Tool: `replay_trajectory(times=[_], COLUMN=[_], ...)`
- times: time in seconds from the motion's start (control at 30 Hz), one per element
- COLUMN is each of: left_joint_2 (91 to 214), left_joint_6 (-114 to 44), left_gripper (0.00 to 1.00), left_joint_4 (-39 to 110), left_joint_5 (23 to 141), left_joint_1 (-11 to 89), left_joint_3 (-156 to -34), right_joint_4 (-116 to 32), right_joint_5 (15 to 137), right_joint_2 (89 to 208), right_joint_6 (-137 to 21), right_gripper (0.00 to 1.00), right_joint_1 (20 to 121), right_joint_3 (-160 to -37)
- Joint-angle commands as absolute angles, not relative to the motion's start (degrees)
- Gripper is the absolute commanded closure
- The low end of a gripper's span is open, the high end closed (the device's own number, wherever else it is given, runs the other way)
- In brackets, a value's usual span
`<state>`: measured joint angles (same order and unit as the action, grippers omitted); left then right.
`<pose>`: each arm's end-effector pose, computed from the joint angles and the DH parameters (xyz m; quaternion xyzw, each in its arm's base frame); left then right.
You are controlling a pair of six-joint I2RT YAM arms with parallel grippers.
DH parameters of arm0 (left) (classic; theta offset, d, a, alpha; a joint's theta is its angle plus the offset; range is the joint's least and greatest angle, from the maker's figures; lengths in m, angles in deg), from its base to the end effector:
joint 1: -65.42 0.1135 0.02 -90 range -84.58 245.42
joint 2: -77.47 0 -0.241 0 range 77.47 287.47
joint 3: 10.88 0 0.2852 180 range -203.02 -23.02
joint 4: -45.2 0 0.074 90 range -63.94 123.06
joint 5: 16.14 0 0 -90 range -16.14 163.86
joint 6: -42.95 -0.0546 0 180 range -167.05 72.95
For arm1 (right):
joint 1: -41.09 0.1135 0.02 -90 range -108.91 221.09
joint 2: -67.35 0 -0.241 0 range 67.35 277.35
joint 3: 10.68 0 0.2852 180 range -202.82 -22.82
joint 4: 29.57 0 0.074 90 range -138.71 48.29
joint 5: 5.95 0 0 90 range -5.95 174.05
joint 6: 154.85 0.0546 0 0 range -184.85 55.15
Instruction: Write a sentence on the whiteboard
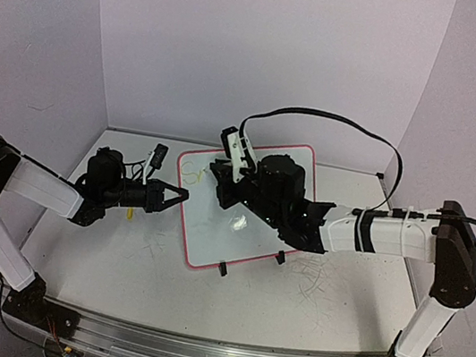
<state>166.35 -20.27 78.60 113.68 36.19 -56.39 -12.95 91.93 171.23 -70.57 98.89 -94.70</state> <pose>0.2768 -0.1950 0.1385 0.2343 0.7153 -0.5141 0.4113 0.2589 0.3970 0.2433 -0.3415 0.6414 0.2559 0.6376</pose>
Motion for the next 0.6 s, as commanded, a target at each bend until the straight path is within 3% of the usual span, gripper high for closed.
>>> replay_trajectory(times=[0.0, 0.57], left_joint_2=[165.20, 165.19], left_joint_6=[-22.71, -22.44], left_gripper=[1.00, 1.00], left_joint_4=[77.20, 77.24], left_joint_5=[113.59, 113.59], left_joint_1=[36.01, 36.06], left_joint_3=[-57.04, -57.04], right_joint_4=[-13.04, -13.16], right_joint_5=[93.19, 91.82], right_joint_2=[169.18, 169.44], right_joint_6=[-69.47, -67.77], right_gripper=[1.00, 1.00], right_joint_1=[98.34, 98.39], right_joint_3=[-92.47, -91.70])
